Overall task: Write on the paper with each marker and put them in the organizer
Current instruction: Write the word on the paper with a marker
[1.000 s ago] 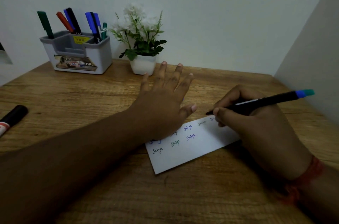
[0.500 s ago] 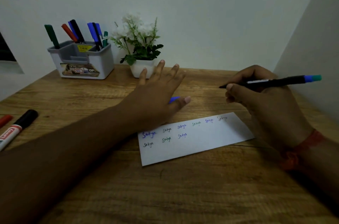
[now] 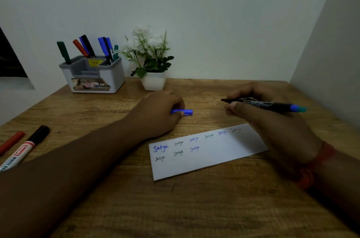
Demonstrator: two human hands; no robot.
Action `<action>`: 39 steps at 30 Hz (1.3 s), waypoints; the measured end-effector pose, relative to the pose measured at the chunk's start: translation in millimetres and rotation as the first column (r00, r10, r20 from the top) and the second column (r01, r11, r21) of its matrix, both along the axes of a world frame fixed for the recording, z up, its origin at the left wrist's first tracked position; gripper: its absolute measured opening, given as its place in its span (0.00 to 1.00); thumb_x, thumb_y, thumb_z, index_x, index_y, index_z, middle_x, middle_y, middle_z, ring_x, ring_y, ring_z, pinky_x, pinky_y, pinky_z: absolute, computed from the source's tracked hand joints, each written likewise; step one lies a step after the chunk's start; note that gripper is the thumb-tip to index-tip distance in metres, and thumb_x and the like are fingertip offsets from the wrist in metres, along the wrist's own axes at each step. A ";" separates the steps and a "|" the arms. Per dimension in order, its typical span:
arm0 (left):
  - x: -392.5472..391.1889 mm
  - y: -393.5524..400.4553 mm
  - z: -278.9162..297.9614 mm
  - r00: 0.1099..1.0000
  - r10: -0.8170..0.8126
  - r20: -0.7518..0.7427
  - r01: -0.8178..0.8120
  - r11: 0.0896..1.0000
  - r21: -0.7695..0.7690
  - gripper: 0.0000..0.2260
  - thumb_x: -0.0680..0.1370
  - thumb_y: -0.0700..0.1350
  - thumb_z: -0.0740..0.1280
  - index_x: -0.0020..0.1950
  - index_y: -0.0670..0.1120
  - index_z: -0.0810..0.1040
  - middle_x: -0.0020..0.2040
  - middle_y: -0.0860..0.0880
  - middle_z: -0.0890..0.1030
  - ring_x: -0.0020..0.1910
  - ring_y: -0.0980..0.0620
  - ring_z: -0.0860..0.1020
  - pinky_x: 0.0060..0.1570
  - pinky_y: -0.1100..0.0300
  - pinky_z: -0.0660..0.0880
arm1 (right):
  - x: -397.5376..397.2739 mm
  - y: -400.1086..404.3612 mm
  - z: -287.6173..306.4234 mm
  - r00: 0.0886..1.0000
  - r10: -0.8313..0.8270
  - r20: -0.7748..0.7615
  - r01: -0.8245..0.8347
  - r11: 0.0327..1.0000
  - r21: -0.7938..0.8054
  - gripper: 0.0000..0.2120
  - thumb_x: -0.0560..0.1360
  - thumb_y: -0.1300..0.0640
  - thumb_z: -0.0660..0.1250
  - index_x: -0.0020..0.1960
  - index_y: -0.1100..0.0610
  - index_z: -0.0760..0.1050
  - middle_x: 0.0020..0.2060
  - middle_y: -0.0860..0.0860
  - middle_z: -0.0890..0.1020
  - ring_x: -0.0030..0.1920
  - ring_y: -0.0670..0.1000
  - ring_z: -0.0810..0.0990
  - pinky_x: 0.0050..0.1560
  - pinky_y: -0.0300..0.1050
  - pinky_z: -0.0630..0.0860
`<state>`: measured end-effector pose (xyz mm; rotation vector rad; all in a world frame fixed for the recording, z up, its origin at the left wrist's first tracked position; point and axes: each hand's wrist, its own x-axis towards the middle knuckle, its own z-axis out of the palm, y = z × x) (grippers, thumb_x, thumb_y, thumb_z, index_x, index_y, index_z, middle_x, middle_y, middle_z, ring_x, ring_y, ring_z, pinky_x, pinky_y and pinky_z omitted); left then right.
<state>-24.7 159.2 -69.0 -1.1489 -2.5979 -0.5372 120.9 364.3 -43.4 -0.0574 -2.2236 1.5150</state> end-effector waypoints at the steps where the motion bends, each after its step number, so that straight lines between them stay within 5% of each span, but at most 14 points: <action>1: 0.4 -0.2 0.2 1.000 -0.016 0.002 0.016 0.999 0.037 0.04 0.77 0.50 0.69 0.52 0.54 0.79 0.45 0.59 0.75 0.48 0.56 0.75 0.48 0.55 0.74 | -0.1 -0.6 -0.4 1.000 0.004 0.009 -0.004 1.000 -0.017 0.05 0.75 0.61 0.71 0.48 0.51 0.82 0.47 0.48 0.87 0.49 0.46 0.87 0.61 0.53 0.80; 9: 11.5 5.7 3.7 0.984 -0.176 0.008 0.167 0.945 0.281 0.06 0.78 0.42 0.69 0.53 0.51 0.79 0.49 0.57 0.79 0.49 0.59 0.77 0.49 0.61 0.74 | -0.4 -1.2 -1.5 0.997 0.074 -0.003 -0.074 0.996 -0.046 0.07 0.72 0.63 0.74 0.48 0.53 0.83 0.49 0.52 0.87 0.51 0.52 0.87 0.62 0.60 0.79; 23: 19.6 9.5 6.1 0.973 -0.209 -0.096 0.227 0.941 0.251 0.05 0.78 0.44 0.69 0.53 0.52 0.77 0.49 0.58 0.78 0.47 0.58 0.76 0.46 0.59 0.74 | 3.0 -5.8 0.0 0.993 0.122 0.013 -0.121 0.992 -0.038 0.08 0.74 0.66 0.71 0.49 0.55 0.83 0.46 0.52 0.88 0.49 0.49 0.87 0.59 0.52 0.81; 33: 21.8 10.5 6.3 0.957 -0.257 -0.137 0.281 0.935 0.214 0.04 0.78 0.47 0.68 0.53 0.53 0.77 0.46 0.63 0.74 0.48 0.61 0.72 0.46 0.64 0.68 | 2.2 -9.1 -0.3 0.993 0.121 0.006 -0.120 0.988 -0.096 0.08 0.71 0.68 0.73 0.48 0.59 0.79 0.48 0.51 0.87 0.49 0.54 0.87 0.58 0.59 0.81; 36: 22.3 12.3 6.2 0.948 -0.283 -0.146 0.310 0.927 0.211 0.05 0.78 0.47 0.67 0.53 0.54 0.77 0.45 0.66 0.73 0.48 0.62 0.72 0.52 0.63 0.67 | 1.8 -7.6 -1.5 0.994 0.106 0.005 -0.106 0.994 -0.017 0.07 0.71 0.65 0.75 0.47 0.57 0.81 0.47 0.51 0.86 0.47 0.52 0.86 0.55 0.54 0.83; 39: 23.5 15.8 5.3 0.936 -0.317 -0.150 0.343 0.918 0.199 0.04 0.78 0.47 0.67 0.53 0.53 0.77 0.44 0.67 0.73 0.46 0.63 0.74 0.70 0.55 0.62 | 1.2 -7.8 -3.1 0.994 0.107 -0.008 -0.107 0.994 0.005 0.05 0.71 0.64 0.75 0.45 0.58 0.81 0.40 0.52 0.85 0.39 0.51 0.84 0.43 0.44 0.82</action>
